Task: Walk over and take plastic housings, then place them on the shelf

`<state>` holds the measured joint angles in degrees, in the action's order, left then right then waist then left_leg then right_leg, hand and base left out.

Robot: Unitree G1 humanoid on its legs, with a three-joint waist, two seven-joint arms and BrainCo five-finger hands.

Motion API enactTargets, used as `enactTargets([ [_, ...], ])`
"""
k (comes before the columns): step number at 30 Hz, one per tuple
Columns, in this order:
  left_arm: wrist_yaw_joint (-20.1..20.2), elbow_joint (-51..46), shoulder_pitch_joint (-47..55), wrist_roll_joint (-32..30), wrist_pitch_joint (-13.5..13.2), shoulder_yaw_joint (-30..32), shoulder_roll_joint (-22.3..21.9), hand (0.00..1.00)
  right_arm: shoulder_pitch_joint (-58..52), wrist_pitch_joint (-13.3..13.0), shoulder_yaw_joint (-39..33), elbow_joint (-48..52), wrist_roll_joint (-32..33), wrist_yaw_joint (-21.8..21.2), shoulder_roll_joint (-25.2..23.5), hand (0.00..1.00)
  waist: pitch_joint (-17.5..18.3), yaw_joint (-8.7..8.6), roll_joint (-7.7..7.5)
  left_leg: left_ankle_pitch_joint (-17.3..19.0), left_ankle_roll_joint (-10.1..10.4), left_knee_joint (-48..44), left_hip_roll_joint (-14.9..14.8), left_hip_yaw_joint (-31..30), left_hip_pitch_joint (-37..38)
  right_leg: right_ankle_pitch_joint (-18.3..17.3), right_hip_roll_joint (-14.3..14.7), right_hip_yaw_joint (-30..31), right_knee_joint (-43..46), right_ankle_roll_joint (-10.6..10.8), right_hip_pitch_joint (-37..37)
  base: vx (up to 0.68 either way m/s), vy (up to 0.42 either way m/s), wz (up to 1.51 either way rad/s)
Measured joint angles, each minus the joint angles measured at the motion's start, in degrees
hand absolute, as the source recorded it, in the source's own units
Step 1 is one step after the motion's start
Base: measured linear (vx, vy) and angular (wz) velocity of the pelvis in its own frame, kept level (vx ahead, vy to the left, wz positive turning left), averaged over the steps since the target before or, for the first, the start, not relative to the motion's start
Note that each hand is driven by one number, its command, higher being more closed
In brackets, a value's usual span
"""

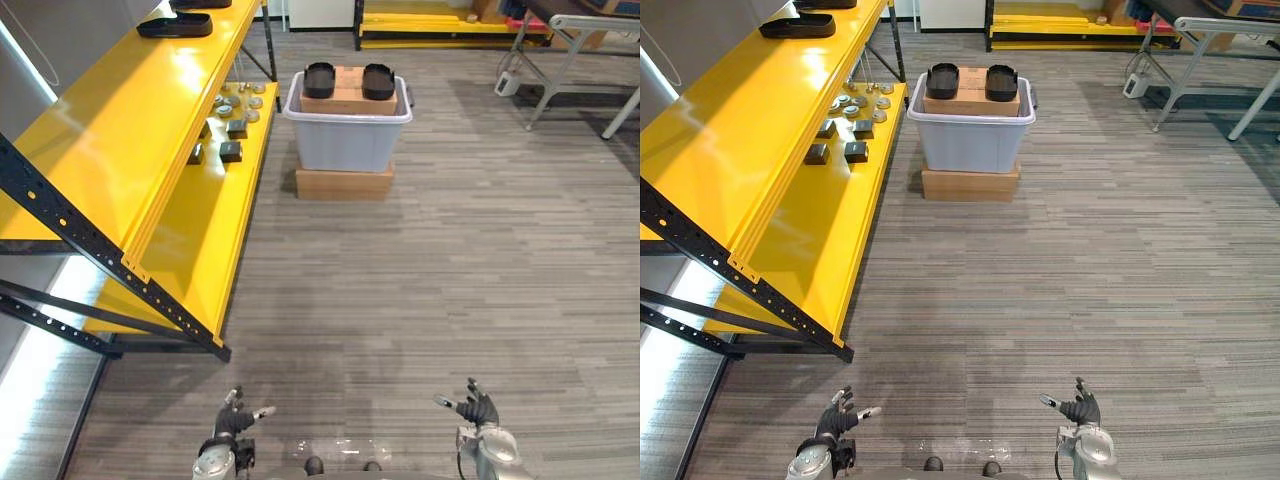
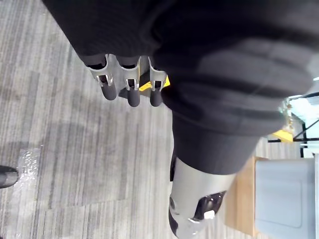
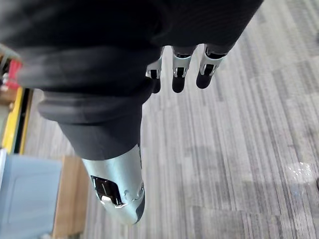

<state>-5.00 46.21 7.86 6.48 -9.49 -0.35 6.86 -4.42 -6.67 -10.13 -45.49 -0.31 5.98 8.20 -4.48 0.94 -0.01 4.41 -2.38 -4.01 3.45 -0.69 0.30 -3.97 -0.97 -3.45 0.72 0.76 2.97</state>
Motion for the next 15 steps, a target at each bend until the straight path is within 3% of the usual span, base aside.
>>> enactTargets([
  [15,-0.01,-8.02,2.44,-0.29,0.03,0.84,-0.26,0.0,0.24,0.42,0.66,1.48,-1.26,0.0,0.12,0.0,-1.38,-0.16,0.66,0.14,-0.06,0.35,-0.31,0.5,-0.25,0.15,0.2,0.81,0.13,-0.1,-1.27,-0.03,-0.004,-0.04],
])
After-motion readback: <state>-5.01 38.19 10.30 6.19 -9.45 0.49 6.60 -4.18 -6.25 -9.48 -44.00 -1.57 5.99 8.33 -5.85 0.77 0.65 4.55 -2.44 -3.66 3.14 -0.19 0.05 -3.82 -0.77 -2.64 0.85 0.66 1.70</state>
